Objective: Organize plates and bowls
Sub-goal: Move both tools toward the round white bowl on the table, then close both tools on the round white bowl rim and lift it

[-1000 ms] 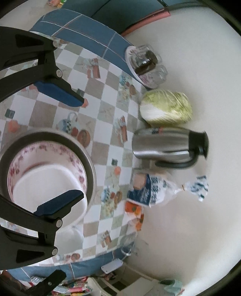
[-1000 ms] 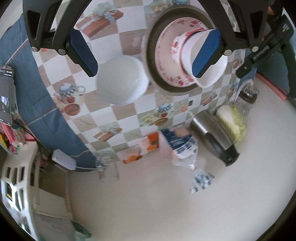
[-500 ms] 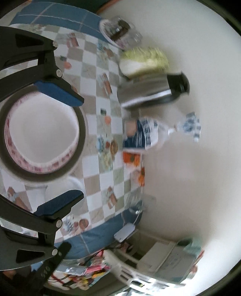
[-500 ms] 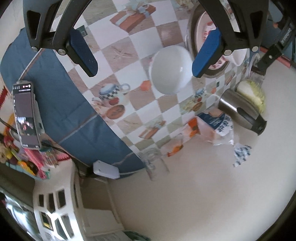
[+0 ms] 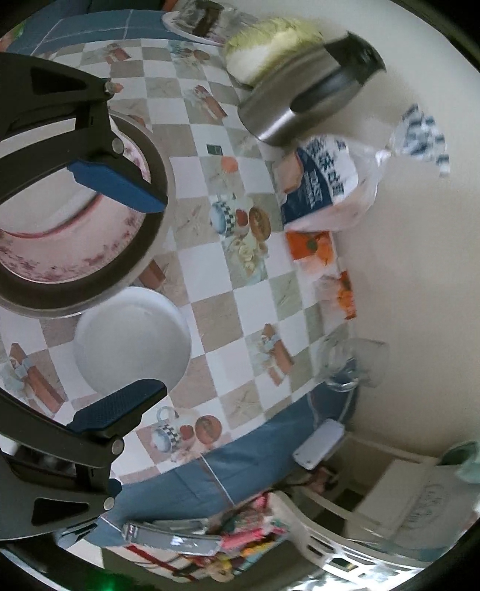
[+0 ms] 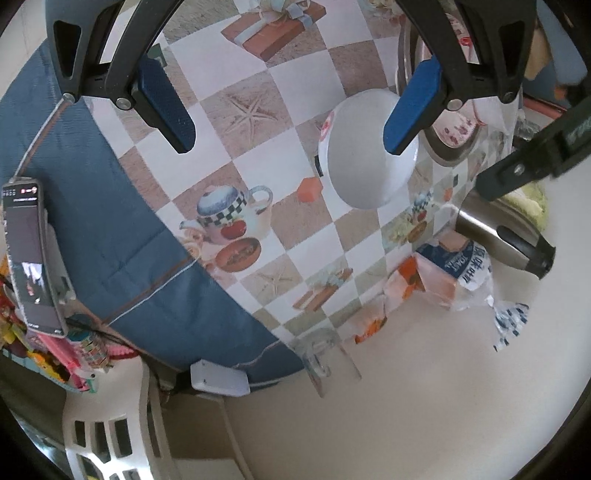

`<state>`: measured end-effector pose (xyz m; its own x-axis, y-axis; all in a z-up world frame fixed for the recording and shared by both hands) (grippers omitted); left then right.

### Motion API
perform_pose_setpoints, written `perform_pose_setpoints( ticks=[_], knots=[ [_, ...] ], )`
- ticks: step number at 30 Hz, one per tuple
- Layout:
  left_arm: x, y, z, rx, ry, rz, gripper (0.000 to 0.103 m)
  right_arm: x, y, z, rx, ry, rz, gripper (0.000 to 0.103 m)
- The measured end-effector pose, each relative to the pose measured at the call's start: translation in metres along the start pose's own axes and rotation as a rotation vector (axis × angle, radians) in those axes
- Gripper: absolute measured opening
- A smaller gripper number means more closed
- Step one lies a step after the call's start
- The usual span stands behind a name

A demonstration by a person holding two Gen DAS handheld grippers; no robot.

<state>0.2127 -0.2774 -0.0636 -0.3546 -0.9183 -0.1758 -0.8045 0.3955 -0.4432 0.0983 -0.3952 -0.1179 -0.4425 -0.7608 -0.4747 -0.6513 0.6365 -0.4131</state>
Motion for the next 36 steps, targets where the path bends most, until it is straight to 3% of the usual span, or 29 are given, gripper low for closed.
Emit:
perform_pose_setpoints(
  ticks=[4,7,11,15,24,29,33,36],
  knots=[
    [0.012,-0.008,0.018,-0.019,-0.045,0.051,0.092,-0.001,0.004,0.014,-0.025,-0.011,-0.001,0.1],
    [0.015,-0.009,0.033,-0.042,-0.083,0.064,0.092,-0.002,0.008,0.024,-0.047,-0.018,0.003,0.087],
    [0.016,-0.006,0.054,-0.085,-0.114,0.087,0.091,-0.006,0.011,0.037,-0.069,-0.025,-0.008,0.078],
    [0.017,0.0,0.073,-0.135,-0.113,0.084,0.067,-0.011,0.014,0.047,-0.087,-0.029,-0.011,0.067],
    [0.028,0.013,0.095,-0.197,-0.097,0.114,0.049,-0.018,0.017,0.061,-0.113,-0.043,-0.024,0.037],
    [0.03,0.021,0.1,-0.214,-0.087,0.113,0.045,-0.021,0.018,0.064,-0.115,-0.061,-0.027,0.028],
    [0.032,0.027,0.103,-0.226,-0.087,0.123,0.034,-0.023,0.019,0.064,-0.118,-0.061,-0.038,0.017],
    [0.031,0.026,0.101,-0.221,-0.091,0.116,0.031,-0.022,0.019,0.064,-0.121,-0.064,-0.038,0.016]
  ],
)
Point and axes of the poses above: each gripper's, at about its wrist camera, not at the fingertips, and z roughly the way its jaws point, x to its right, y to its underside, the point moved 8 cm from there along z, roughly the way its jaws point, and after that the axes turned 10 degrees about -y, right-handed, at the moved point
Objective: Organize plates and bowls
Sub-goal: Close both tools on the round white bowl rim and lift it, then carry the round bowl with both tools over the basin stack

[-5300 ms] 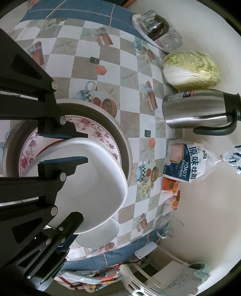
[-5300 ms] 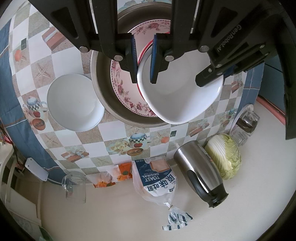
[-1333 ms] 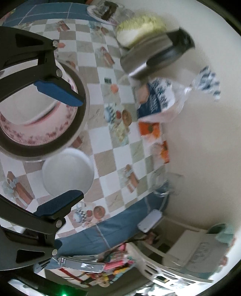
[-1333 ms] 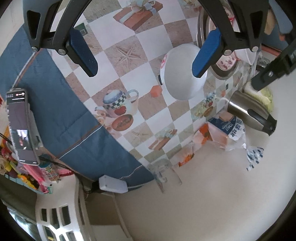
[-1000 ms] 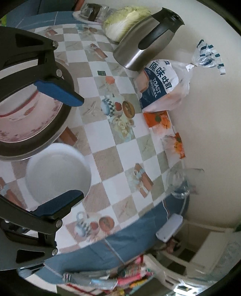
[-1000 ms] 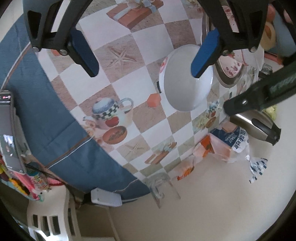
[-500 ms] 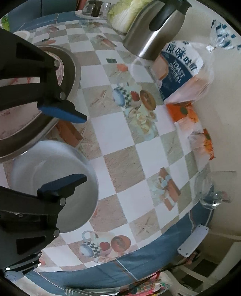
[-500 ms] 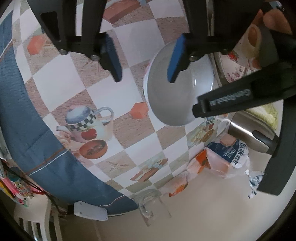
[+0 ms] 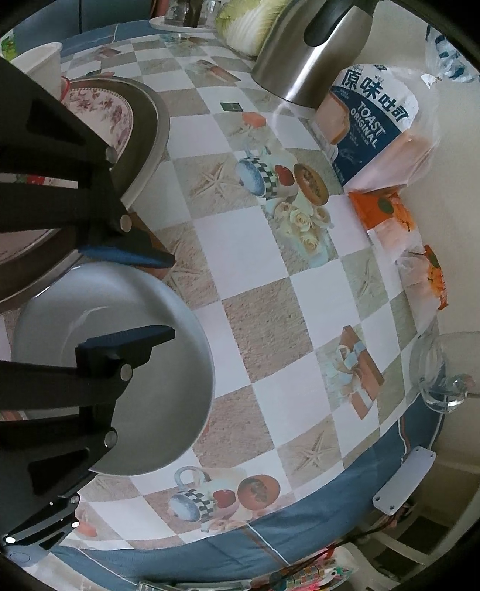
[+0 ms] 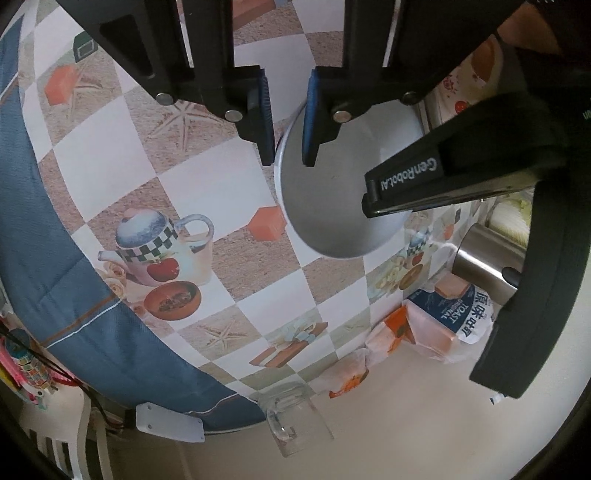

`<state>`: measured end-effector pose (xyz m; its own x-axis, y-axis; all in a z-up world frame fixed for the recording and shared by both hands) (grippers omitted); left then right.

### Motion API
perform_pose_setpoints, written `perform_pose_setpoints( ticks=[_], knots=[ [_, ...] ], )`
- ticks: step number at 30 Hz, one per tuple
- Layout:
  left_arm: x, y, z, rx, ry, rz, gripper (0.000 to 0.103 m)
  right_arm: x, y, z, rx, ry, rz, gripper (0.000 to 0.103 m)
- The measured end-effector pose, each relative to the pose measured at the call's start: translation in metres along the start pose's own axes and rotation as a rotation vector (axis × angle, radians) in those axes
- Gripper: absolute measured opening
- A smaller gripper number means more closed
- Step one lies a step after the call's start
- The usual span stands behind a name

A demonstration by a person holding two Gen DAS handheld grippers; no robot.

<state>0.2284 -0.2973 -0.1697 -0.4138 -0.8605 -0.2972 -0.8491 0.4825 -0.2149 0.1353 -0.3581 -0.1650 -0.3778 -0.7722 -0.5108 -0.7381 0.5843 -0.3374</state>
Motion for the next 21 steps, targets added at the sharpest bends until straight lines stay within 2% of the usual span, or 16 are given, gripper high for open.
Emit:
perform_pose_setpoints(
  ticks=[9,14,21],
  knots=[
    [0.009,0.003,-0.004,-0.012,0.072,-0.005,0.021,0.018,-0.007,-0.011,0.032,0.022,0.029,0.014],
    [0.023,0.007,-0.003,-0.021,0.108,0.008,0.021,0.033,-0.01,-0.018,0.048,0.04,0.058,0.014],
    [0.029,0.008,-0.002,-0.027,0.122,-0.002,0.021,0.035,-0.01,-0.016,0.037,0.041,0.065,0.014]
  ],
)
Point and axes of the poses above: each gripper's, at about its wrist camera, not at the fingertips, and z roughly the way its jaws point, x to its right, y to its underside, the point moved 8 cm from there along z, roughly the way its jaws point, and after that the axes turned 10 degrees about -y, right-handed, at the moved point
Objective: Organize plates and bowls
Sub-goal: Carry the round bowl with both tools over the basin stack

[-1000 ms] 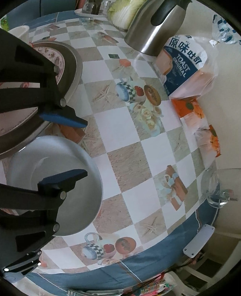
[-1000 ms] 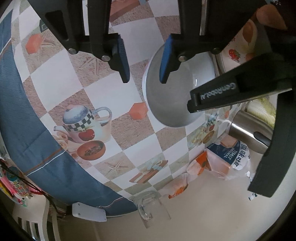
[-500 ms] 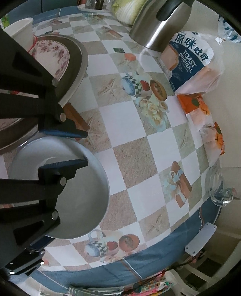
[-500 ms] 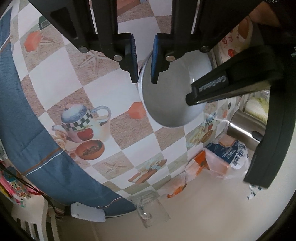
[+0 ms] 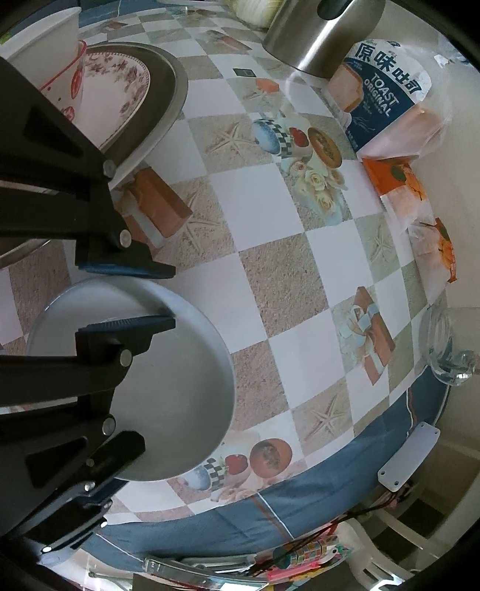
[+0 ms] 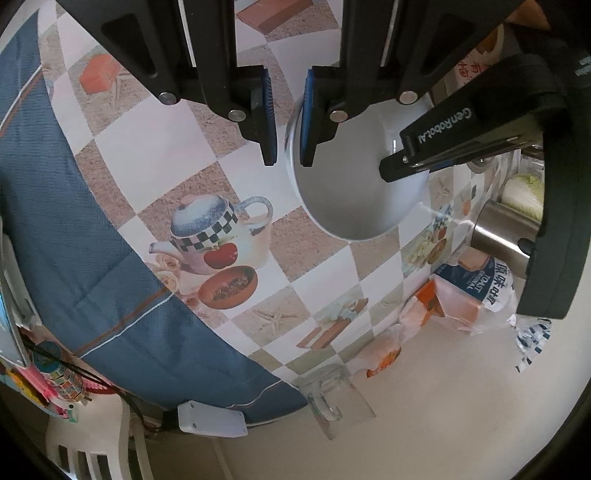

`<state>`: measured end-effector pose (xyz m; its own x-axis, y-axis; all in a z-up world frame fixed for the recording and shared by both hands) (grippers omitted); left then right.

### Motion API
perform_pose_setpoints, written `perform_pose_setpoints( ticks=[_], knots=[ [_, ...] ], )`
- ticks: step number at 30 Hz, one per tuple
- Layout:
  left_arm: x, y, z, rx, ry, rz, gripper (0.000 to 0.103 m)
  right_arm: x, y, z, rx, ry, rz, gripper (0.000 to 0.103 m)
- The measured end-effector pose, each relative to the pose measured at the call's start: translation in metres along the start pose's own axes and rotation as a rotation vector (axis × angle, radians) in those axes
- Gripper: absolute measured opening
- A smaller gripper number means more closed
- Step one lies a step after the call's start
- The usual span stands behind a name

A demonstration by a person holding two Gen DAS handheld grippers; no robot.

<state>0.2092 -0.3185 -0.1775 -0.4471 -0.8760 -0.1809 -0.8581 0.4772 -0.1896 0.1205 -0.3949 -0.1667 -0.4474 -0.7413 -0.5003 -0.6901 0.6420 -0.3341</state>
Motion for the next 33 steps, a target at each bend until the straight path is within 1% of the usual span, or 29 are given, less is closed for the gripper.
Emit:
perform_pose_setpoints(
  ticks=[5,12,15,17,21,25,27,33],
  knots=[
    [0.001,0.0,0.0,0.008,0.006,-0.01,0.021,-0.001,0.005,0.005,-0.02,-0.02,0.01,0.014],
    [0.0,0.008,-0.008,0.02,0.026,-0.001,0.021,0.001,0.006,0.003,-0.029,0.006,0.01,0.014],
    [-0.004,0.01,-0.012,0.026,0.04,-0.013,0.021,0.001,0.006,0.0,-0.035,0.016,0.01,0.014],
    [-0.008,0.011,-0.021,0.045,0.045,-0.018,0.021,-0.002,0.004,-0.006,-0.026,0.014,0.007,0.014],
    [-0.022,0.009,-0.047,0.098,0.045,-0.048,0.021,-0.021,-0.005,-0.025,0.012,-0.017,-0.024,0.014],
    [-0.037,0.004,-0.072,0.147,0.05,-0.089,0.021,-0.053,-0.01,-0.046,0.054,-0.024,-0.094,0.014],
    [-0.053,0.005,-0.084,0.174,0.047,-0.116,0.021,-0.069,-0.01,-0.053,0.065,-0.031,-0.127,0.014],
    [-0.104,0.021,-0.113,0.24,0.082,-0.232,0.021,-0.12,-0.004,-0.068,0.088,-0.084,-0.219,0.014]
  ],
)
Point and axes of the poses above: each gripper's, at about its wrist camera, not at the fingertips, and z roughly the way its jaws point, x to its right, y to its underside, the point moved 8 cm from there along z, roughly the way its jaws point, and after that the axes turned 10 degrees about -y, right-handed, at the moved point
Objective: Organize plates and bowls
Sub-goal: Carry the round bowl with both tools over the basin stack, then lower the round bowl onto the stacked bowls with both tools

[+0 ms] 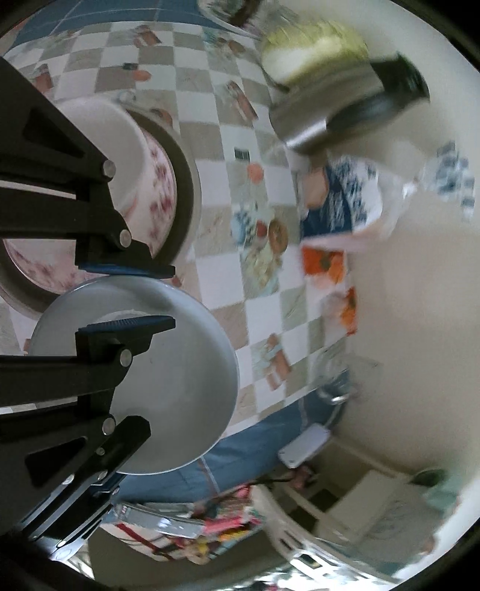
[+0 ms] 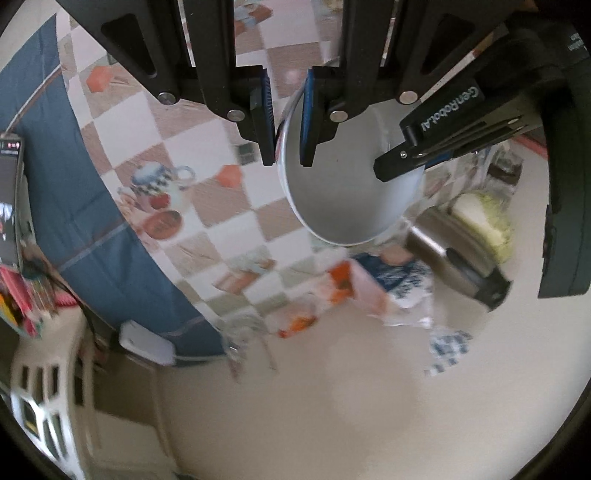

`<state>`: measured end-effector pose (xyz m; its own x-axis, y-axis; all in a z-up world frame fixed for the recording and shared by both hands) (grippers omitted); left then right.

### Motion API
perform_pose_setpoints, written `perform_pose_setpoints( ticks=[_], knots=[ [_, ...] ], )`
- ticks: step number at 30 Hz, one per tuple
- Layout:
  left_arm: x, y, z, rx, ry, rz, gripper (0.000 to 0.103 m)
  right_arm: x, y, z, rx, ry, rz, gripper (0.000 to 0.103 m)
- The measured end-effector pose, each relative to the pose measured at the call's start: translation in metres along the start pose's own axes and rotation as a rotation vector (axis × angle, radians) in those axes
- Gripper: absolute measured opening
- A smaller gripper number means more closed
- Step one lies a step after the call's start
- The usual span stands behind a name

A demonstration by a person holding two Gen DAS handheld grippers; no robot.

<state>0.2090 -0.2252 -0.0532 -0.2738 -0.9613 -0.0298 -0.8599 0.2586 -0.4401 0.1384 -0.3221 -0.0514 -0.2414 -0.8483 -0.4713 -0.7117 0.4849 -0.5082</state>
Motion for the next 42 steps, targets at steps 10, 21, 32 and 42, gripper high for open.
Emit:
perform_pose_setpoints(
  ticks=[10,21,32,42],
  knots=[
    [-0.089,0.02,-0.042,0.093,-0.038,-0.168,0.021,-0.089,0.016,0.007,-0.025,-0.101,-0.142,0.014],
    [-0.153,0.055,-0.046,0.116,-0.008,-0.316,0.021,-0.146,0.048,0.033,-0.106,-0.125,-0.277,0.014],
    [-0.141,0.065,-0.03,0.084,0.045,-0.3,0.021,-0.133,0.053,0.044,-0.126,-0.038,-0.303,0.014],
    [-0.132,0.068,-0.022,0.06,0.044,-0.279,0.021,-0.123,0.054,0.049,-0.137,0.01,-0.317,0.016]
  ],
)
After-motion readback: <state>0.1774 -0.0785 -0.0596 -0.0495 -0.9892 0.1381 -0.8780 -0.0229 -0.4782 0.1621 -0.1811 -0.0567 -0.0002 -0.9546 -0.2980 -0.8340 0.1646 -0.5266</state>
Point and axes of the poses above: each gripper's, at about its wrist camera, not at the fingertips, and z roughly the way its jaws point, x to its right, y to its underside, the point moved 8 cm from there along z, roughly the way its jaws point, and after that the axes turned 10 degrees about -y, right-handed, at the moved point
